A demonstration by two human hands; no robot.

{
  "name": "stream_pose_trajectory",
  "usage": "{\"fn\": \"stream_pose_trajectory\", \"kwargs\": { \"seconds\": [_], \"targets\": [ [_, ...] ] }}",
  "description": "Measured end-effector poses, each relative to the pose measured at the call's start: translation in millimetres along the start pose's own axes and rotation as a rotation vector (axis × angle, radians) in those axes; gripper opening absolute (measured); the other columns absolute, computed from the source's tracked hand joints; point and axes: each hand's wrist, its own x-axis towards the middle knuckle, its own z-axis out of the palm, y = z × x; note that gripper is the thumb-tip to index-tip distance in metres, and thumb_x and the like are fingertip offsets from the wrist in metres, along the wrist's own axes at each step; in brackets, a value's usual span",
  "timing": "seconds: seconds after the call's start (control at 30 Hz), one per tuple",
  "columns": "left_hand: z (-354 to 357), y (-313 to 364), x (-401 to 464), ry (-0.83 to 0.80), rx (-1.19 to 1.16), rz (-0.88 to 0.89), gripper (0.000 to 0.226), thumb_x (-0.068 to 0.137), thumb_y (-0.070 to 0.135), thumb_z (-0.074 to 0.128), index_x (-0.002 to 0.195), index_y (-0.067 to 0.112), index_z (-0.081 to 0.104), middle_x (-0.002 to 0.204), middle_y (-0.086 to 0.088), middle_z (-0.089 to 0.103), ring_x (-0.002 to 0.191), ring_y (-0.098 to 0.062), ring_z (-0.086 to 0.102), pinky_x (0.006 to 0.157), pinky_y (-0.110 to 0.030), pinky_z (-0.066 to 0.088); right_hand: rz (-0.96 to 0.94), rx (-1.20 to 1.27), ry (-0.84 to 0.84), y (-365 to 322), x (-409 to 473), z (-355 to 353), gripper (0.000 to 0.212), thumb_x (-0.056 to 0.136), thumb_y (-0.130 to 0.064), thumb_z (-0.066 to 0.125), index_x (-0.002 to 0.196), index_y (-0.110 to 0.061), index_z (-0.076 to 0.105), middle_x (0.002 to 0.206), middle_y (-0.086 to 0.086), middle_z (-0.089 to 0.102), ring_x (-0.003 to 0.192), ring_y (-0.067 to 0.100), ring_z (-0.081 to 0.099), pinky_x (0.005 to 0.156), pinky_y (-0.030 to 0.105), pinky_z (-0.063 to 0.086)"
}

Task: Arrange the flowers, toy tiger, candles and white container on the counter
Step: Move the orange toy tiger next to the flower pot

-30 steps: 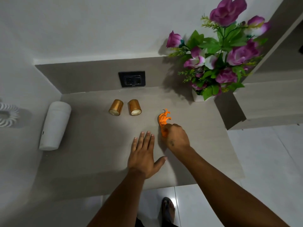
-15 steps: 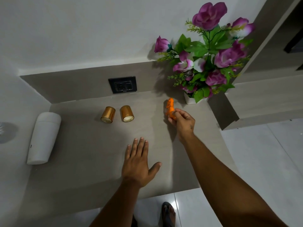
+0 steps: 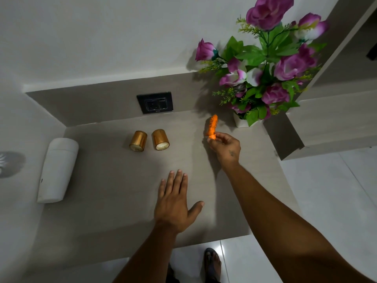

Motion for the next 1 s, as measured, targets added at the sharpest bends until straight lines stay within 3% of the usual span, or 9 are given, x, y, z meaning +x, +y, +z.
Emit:
{"fn": "stream_pose_trajectory", "kwargs": {
  "seconds": [0.4,0.53,0.67,0.8,0.9,1.0],
  "targets": [
    [2.2,-1.5,0.8,-0.016,-0.007,-0.001,0.099,0.088,0.086,0.015,0.161,0.019,0.002,0.170,-0.004,-0.004,0.155,-0.025,-0.013,0.126,-0.053,0.005,-0.018,-0.094,0.058,-2.9,12.8,2.8,0.032,0.070,-0.017,0.091,0.101,-0.019,0.079,0.079,-0.011,0.075,0.076,0.008,0.073,0.085,0.032,0.060],
    [2.8,-1.2,1.0,-0.009,-0.011,-0.002,0.100,0.088,0.086,0.015,0.161,0.019,0.003,0.170,-0.004,-0.003,0.156,-0.025,-0.012,0.126,-0.053,0.006,-0.037,-0.083,0.054,-1.1,12.4,2.8,0.029,0.071,-0.014,0.090,0.094,-0.024,0.076,0.082,-0.008,0.076,0.072,0.002,0.071,0.085,0.029,0.059],
    [3.7,-2.1,2.1,-0.007,-0.012,-0.001,0.099,0.089,0.085,0.015,0.161,0.019,0.003,0.170,-0.003,-0.003,0.155,-0.024,-0.012,0.126,-0.053,0.006,-0.001,-0.043,0.055,-1.4,9.5,-1.0,0.049,0.071,-0.010,0.090,0.113,-0.012,0.065,0.090,0.004,0.074,0.085,0.012,0.071,0.090,0.026,0.054],
    [1.9,-2.2,0.0,-0.025,-0.017,0.013,0.094,0.091,0.082,0.011,0.161,0.019,0.001,0.170,-0.003,-0.005,0.155,-0.023,-0.015,0.125,-0.053,0.005,0.022,-0.055,0.049,6.1,-24.3,-11.1,0.037,0.079,-0.006,0.083,0.110,-0.006,0.062,0.084,0.002,0.065,0.076,0.006,0.063,0.073,0.004,0.048],
    [-3.0,-1.5,-4.7,-0.034,-0.001,0.009,0.089,0.094,0.077,0.010,0.161,0.018,0.003,0.170,-0.004,-0.004,0.155,-0.023,-0.015,0.126,-0.051,0.002,-0.112,-0.219,-0.059,23.3,-68.6,-22.2,0.019,0.086,-0.001,0.072,0.103,-0.007,0.066,0.101,0.010,0.073,0.086,0.016,0.067,0.078,0.009,0.051],
    [-6.0,-10.9,-20.1,-0.042,0.003,0.037,0.083,0.097,0.071,0.011,0.161,0.019,0.007,0.170,-0.003,0.002,0.155,-0.022,-0.013,0.127,-0.047,-0.001,-0.314,-0.416,-0.287,34.0,-102.5,-21.4,0.021,0.090,-0.011,0.068,0.111,-0.012,0.070,0.109,0.006,0.071,0.101,0.016,0.067,0.094,0.031,0.054]
  ]
}}
